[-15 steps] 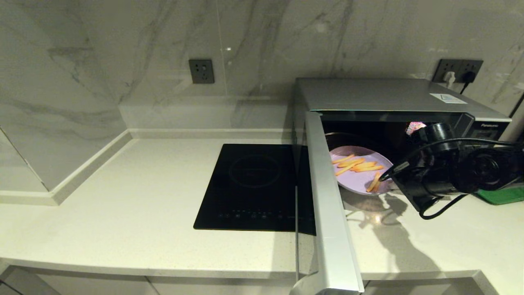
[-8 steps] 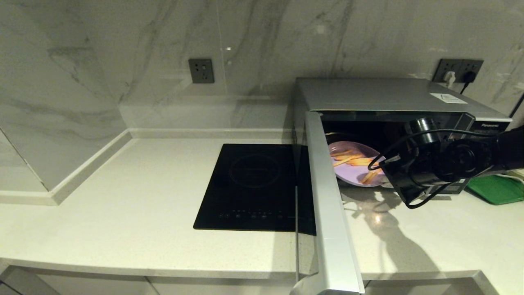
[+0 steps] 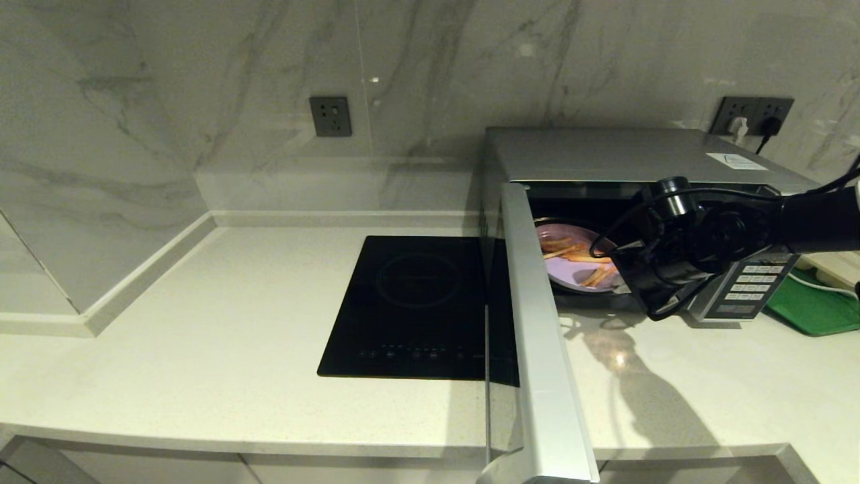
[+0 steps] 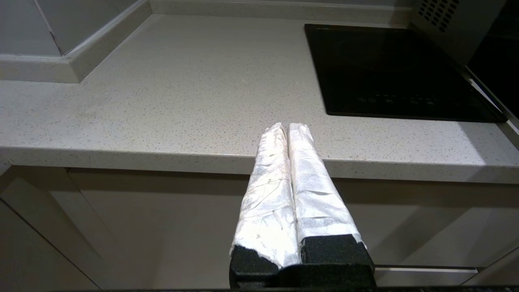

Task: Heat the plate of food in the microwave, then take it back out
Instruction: Put the plate in the microwave oven

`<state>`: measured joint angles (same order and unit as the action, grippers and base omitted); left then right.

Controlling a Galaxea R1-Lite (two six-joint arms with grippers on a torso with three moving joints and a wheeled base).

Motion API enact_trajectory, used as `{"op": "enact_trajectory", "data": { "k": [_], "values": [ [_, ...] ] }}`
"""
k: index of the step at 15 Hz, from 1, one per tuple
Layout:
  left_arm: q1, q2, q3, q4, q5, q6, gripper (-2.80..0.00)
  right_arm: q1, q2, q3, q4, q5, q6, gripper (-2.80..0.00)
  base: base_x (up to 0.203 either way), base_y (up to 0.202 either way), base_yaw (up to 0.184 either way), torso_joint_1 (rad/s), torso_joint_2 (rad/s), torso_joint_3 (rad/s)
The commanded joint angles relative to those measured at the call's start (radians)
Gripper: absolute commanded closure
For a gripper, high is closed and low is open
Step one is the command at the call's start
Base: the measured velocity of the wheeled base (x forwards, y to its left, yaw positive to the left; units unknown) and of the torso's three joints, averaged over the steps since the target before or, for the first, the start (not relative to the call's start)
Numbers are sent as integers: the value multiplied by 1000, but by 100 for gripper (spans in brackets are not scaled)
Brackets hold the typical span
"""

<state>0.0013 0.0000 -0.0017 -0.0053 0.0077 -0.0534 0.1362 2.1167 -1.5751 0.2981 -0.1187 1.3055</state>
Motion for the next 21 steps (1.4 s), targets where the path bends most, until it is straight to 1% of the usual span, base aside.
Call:
{"op": "enact_trajectory", "data": {
  "k": [1, 8, 12, 14, 17, 19, 20, 21],
  "values": [
    [0, 0, 0, -1, 0, 0, 0, 0, 29, -34, 3, -1, 7, 0, 0, 0, 0, 0, 0, 0],
    [0, 0, 0, -1, 0, -1, 0, -3, 74, -105, 11, -1, 11, 0, 0, 0, 0, 0, 0, 0],
    [0, 0, 0, -1, 0, 0, 0, -17, 83, -104, 11, -10, 12, 0, 0, 0, 0, 0, 0, 0],
    [0, 0, 0, -1, 0, 0, 0, -18, 88, -106, 10, -40, 11, 0, 0, 0, 0, 0, 0, 0],
    [0, 0, 0, -1, 0, -1, 0, -18, 88, -108, 10, -48, 11, 0, 0, 0, 0, 0, 0, 0],
    [0, 0, 0, -1, 0, 0, 0, -18, 91, -108, 11, -88, 7, 0, 0, 0, 0, 0, 0, 0],
    [0, 0, 0, -1, 0, 0, 0, -18, 92, -108, 12, -91, 6, -280, 0, 0, 0, 0, 0, 0],
    [0, 0, 0, -1, 0, 0, 0, -18, 91, -106, 12, -91, 5, -280, 0, 0, 0, 0, 0, 0]
  ]
}}
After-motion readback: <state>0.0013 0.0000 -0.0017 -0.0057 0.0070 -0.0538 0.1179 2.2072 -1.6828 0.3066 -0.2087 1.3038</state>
